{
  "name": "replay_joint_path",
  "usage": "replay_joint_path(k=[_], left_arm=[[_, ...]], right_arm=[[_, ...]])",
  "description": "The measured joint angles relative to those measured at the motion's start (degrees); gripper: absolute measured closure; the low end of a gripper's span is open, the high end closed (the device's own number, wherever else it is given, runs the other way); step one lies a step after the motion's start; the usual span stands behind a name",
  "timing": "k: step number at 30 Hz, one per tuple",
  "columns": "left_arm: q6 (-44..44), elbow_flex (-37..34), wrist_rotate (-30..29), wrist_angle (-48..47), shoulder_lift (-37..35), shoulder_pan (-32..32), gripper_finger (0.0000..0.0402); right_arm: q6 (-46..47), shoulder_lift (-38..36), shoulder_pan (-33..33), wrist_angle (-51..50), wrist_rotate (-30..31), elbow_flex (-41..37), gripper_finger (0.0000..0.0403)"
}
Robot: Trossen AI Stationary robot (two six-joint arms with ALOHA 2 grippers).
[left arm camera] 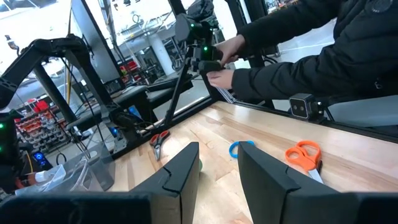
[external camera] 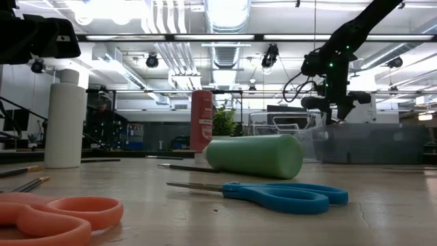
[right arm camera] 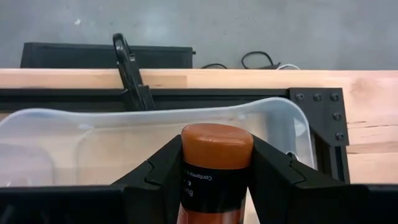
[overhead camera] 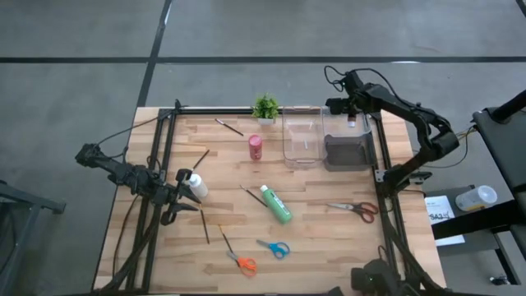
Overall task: Pick & Place Paint Supplies
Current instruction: Put the orange paint bottle into the right transparent bin
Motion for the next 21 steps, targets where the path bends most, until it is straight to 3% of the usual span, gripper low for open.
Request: replay_joint_path(k=[21], left_arm=[[0.0, 0.0, 0.0, 0.0, 0.0, 0.0, 0.0284]], right_arm=[[0.0, 13.0, 0.0, -0.4, -2.1, -0.1, 0.0264]])
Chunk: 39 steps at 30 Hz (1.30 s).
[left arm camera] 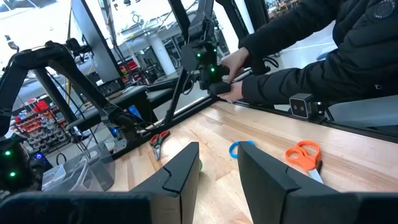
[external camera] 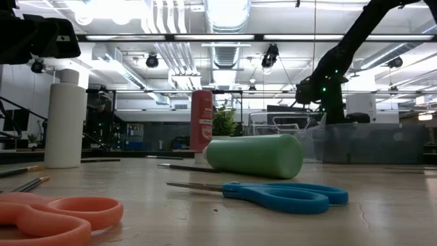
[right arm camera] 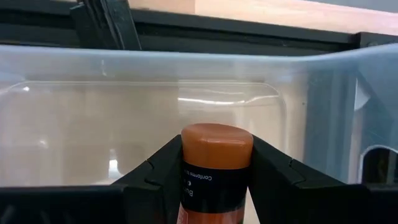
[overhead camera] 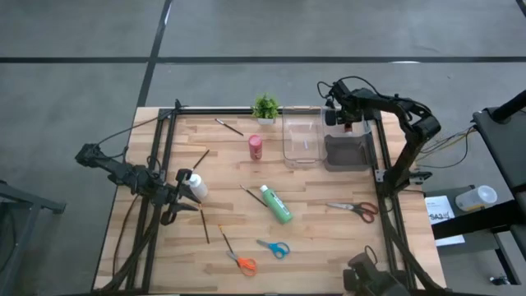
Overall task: Pick & Place Paint Supplies
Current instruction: Put the orange paint bottle into the right transparent bin, then put the red paint bottle into the right transparent bin
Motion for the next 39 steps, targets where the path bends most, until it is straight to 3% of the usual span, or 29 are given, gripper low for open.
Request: replay_joint_path(k=[13, 22, 30, 39], left_arm=[[0.0, 0.0, 0.0, 0.0, 0.0, 0.0, 0.0284], [0.0, 0.0, 0.0, 0.0, 0.0, 0.0, 0.0284], [0.0, 0.0, 0.0, 0.0, 0.0, 0.0, 0.0284], [0.0, 0.0, 0.0, 0.0, 0.0, 0.0, 0.0284]], right_arm=[[1.3, -1.2, 0.0, 0.0, -1.1, 0.3, 0.0261], [1.8, -1.2, 0.0, 0.1, -1.1, 0.2, 0.0179], [1.6, -1.3, 0.0, 0.1, -1.1, 0.2, 0.0169], [0.9, -10.1, 1.0, -1.4, -3.9, 0.2, 0.0168]])
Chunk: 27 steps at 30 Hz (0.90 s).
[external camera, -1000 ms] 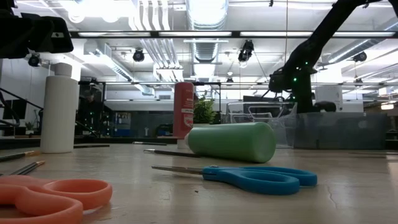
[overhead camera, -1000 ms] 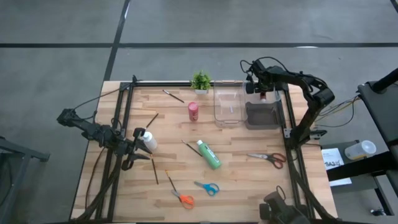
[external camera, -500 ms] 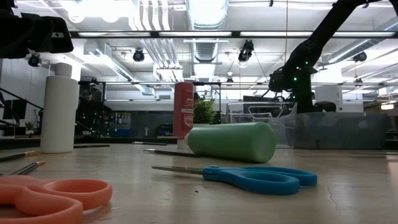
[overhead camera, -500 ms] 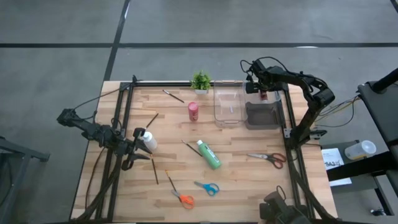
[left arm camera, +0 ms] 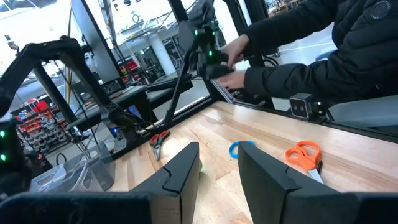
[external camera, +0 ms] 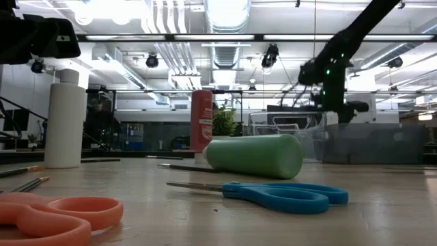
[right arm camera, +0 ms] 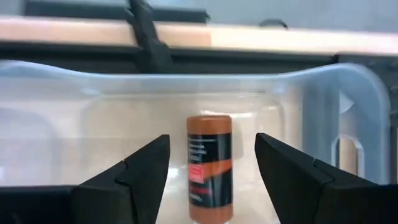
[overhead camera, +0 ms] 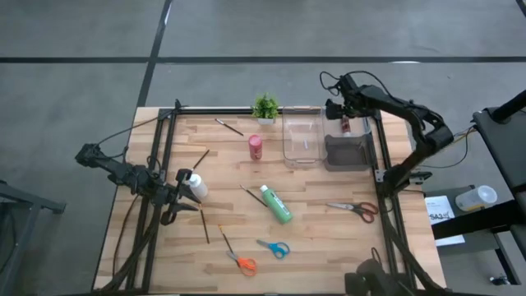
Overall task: Pick & Place Paint Supplies
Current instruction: Put the red paint bottle into the right transparent bin
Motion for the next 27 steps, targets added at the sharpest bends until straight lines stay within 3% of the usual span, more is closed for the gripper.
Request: replay_joint_path(k=[7, 14, 19, 27], left_arm=[[0.0, 0.0, 0.0, 0.0, 0.0, 0.0, 0.0283], [0.0, 0.0, 0.0, 0.0, 0.0, 0.0, 0.0283], [0.0, 0.0, 0.0, 0.0, 0.0, 0.0, 0.0284], [0.0, 0.0, 0.0, 0.0, 0.0, 0.0, 0.0284]], right_arm=[[-1.3, -11.9, 4.7, 0.0, 0.1, 0.0, 0.0168], [-1.6, -21.0, 14.1, 0.2, 2.6, -0.1, 0.0168], [-1.5, -25.3, 23.7, 2.1, 7.5, -0.8, 0.0168], [-1.2, -28.2, 41.5, 13.6, 19.7, -6.4, 0.0168]])
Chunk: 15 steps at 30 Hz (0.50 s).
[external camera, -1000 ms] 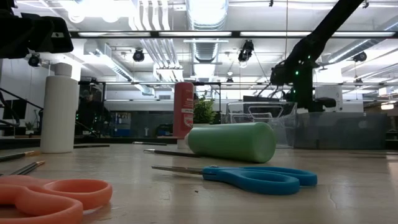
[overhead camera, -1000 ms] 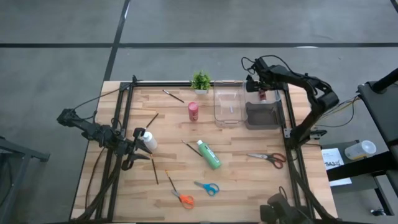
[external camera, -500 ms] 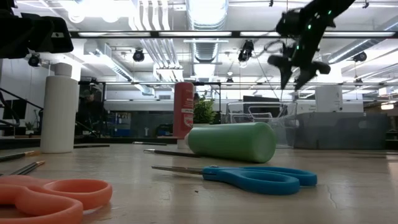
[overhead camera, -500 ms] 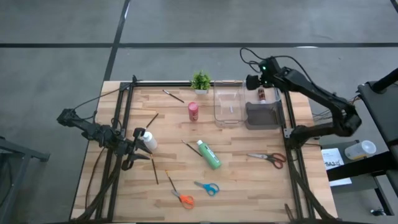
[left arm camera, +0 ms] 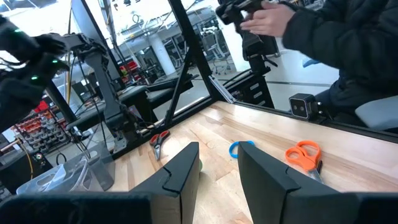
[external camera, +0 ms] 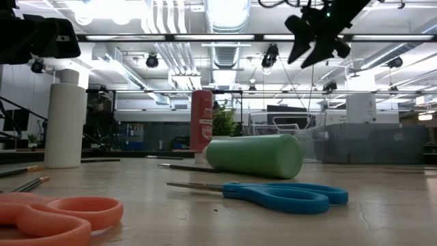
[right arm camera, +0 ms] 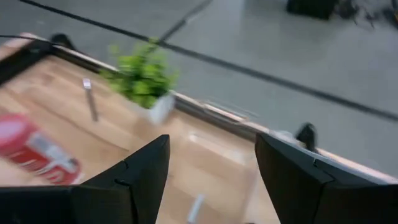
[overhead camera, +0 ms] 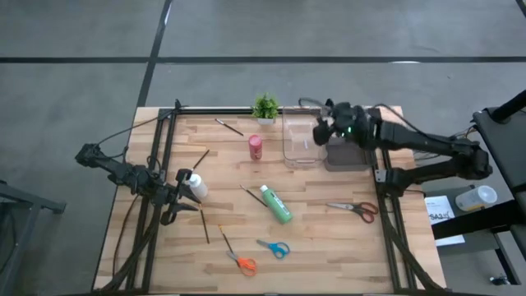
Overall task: Pick & Place Paint Supplies
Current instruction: Put the red paint bottle into the right transparent bin
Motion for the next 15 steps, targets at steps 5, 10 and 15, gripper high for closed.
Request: replay_joint_path(k=[5, 10, 15], left_arm=[[0.0, 0.0, 0.0, 0.0, 0.0, 0.0, 0.0284], [0.0, 0.0, 0.0, 0.0, 0.0, 0.0, 0.0284], [0.0, 0.0, 0.0, 0.0, 0.0, 0.0, 0.0284]], right_arm=[[0.0, 0.9, 8.8, 10.0, 7.2, -4.1, 0.0168], [-5.7, 3.4, 14.1, 25.1, 9.9, -8.8, 0.0168], [-10.7, 7.4, 16.5, 39.0, 9.3, -12.5, 0.0168]])
